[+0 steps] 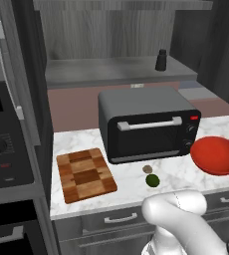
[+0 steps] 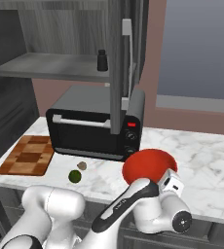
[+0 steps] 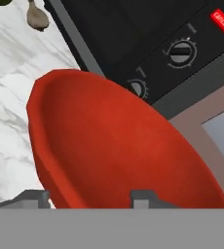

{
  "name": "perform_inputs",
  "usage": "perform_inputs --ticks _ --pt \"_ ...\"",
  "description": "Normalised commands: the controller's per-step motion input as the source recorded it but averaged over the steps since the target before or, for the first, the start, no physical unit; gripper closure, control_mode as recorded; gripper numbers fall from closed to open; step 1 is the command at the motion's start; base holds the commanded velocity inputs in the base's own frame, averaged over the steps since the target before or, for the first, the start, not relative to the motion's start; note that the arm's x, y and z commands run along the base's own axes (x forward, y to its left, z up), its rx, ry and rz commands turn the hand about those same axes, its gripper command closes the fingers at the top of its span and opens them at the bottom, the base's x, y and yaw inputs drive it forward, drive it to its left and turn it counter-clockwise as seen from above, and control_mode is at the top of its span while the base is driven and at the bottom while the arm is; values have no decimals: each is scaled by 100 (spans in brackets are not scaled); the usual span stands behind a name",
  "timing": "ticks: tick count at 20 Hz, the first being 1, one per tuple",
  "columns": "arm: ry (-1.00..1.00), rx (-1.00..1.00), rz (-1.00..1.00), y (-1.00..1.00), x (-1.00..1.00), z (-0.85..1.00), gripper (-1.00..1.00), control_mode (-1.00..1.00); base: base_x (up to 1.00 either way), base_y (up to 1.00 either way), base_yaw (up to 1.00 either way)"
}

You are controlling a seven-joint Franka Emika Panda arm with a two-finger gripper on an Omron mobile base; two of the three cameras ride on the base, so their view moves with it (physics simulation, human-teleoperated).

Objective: Open the cabinet. Place the bowl and condiment on the counter. Then place the lime and garlic on the cutting board.

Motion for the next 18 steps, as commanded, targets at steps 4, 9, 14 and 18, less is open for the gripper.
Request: perform_inputs --ticks 4,9,14,18 --pt "0 0 0 0 36 -20 100 -100 0 0 0" --pt "0 0 0 3 20 -6 -100 -100 0 0 0" --pt "0 0 0 0 7 11 -100 -100 0 0 0" --pt "0 0 0 0 9 29 -100 -100 0 0 0"
